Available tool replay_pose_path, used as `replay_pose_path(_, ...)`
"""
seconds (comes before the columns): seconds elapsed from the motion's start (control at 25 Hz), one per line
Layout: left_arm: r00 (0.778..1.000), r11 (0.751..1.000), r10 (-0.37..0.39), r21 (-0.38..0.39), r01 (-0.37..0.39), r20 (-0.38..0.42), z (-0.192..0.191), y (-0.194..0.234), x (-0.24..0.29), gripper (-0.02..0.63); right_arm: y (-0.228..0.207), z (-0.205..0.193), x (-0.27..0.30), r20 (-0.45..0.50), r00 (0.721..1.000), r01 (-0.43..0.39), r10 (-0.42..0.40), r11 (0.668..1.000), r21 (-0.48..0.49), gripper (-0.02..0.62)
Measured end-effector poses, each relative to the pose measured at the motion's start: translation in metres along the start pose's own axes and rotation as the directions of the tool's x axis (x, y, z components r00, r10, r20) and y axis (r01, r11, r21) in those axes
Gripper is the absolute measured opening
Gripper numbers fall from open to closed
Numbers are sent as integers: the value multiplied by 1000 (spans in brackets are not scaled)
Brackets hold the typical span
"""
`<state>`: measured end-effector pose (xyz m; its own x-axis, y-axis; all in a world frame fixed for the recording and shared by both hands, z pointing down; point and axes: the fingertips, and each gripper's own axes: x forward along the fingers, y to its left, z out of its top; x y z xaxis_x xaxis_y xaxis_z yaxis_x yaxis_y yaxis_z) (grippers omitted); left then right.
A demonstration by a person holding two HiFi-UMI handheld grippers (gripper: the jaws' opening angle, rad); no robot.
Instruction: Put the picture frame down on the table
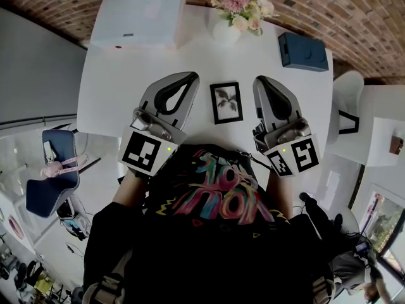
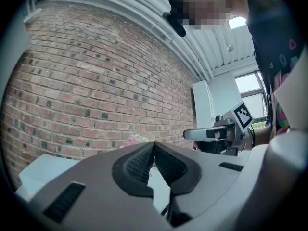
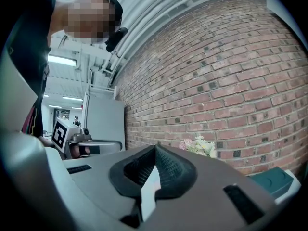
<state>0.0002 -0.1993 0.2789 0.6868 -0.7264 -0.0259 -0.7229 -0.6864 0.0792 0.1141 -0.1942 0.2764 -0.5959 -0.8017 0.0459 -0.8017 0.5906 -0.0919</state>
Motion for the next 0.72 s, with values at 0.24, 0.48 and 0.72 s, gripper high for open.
replay_pose_path(0.24,1000,1000,1,1,-1,-2,0,1,0,26,-2,0,-2,0,1000,7,-7,1000,2,17)
replay_pose_path(0.48,1000,1000,-1,5,1,-1,0,2,-1,26,-1,-1,-2,-3,1000,5,-5,1000,0,17)
replay_pose_path(0.72,1000,1000,-11,18,11,-2,-2,3,-1,26,-1,-2,0,2,1000,1,-1,1000,-2,17)
